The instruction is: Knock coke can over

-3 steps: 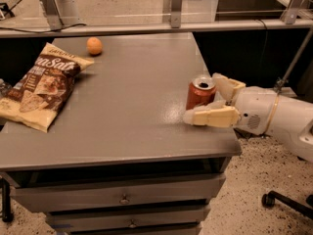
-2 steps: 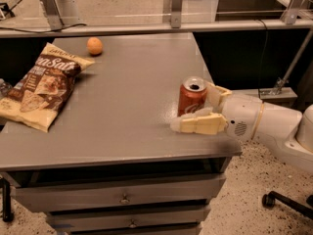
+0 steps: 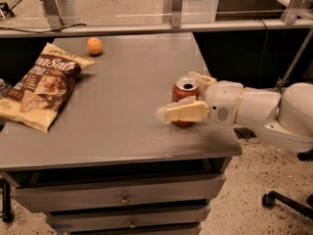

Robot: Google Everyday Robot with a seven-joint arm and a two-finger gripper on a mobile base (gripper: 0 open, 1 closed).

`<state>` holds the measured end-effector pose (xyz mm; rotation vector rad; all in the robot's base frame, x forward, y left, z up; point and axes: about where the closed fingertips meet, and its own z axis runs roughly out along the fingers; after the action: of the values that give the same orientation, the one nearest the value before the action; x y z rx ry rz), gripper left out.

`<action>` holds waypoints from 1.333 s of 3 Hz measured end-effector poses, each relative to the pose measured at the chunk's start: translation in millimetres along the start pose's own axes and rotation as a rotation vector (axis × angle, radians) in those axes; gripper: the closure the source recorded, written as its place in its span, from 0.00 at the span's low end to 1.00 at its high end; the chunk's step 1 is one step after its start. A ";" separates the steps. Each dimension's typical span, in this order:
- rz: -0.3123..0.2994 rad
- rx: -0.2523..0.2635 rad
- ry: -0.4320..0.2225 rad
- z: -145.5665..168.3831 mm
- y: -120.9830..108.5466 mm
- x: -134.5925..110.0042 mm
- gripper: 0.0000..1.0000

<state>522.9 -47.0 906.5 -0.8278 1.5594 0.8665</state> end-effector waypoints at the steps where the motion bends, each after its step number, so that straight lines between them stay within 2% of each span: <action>1: -0.040 0.013 0.074 24.0 -19.4 -4.8 0.00; 2: -0.052 -0.001 0.111 58.4 -22.0 -14.4 0.00; 3: -0.044 -0.023 0.108 91.5 -17.7 -31.5 0.00; 4: -0.043 -0.040 0.109 107.1 -13.0 -42.6 0.00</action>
Offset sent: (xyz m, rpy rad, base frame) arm 0.0751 0.0744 0.0103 -0.1607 0.0227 0.0334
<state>591.1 42.5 934.8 -0.9473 1.6177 0.8354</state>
